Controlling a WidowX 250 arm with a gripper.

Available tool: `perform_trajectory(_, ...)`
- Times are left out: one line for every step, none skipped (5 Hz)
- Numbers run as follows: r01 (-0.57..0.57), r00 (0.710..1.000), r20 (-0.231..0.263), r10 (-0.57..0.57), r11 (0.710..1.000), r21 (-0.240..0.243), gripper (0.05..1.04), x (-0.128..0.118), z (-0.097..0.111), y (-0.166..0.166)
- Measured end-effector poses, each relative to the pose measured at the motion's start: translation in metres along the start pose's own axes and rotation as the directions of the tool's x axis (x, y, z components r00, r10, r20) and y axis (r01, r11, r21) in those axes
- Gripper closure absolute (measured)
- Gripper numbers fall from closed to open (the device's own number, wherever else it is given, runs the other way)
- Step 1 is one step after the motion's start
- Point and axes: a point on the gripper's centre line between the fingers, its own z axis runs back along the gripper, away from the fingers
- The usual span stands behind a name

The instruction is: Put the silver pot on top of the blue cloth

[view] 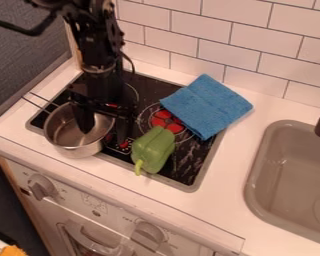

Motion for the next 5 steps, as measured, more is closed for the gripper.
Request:
perform_trajectory(-0.012, 1.000, -0.016, 0.012, 1.000, -0.008, 0.142, 0.0013, -0.0101, -0.0020)
perform_trajectory(-0.007, 1.000, -0.001, 0.007, 1.000, -0.018, 0.433, 0.0039, -0.0105, -0.0039)
perform_trajectory(-0.011, 1.000, -0.004, 0.011, 1.000, -0.021, 0.738, 0.0022, -0.0112, -0.0041)
perform_trajectory(-0.005, 1.000, 0.008, 0.005, 1.000, -0.018, 0.939, 0.0008, -0.0062, -0.0040)
perform_trajectory(-0.016, 1.000, 0.013, 0.017, 1.000, -0.023, 0.999, -0.0013, -0.0051, -0.0047)
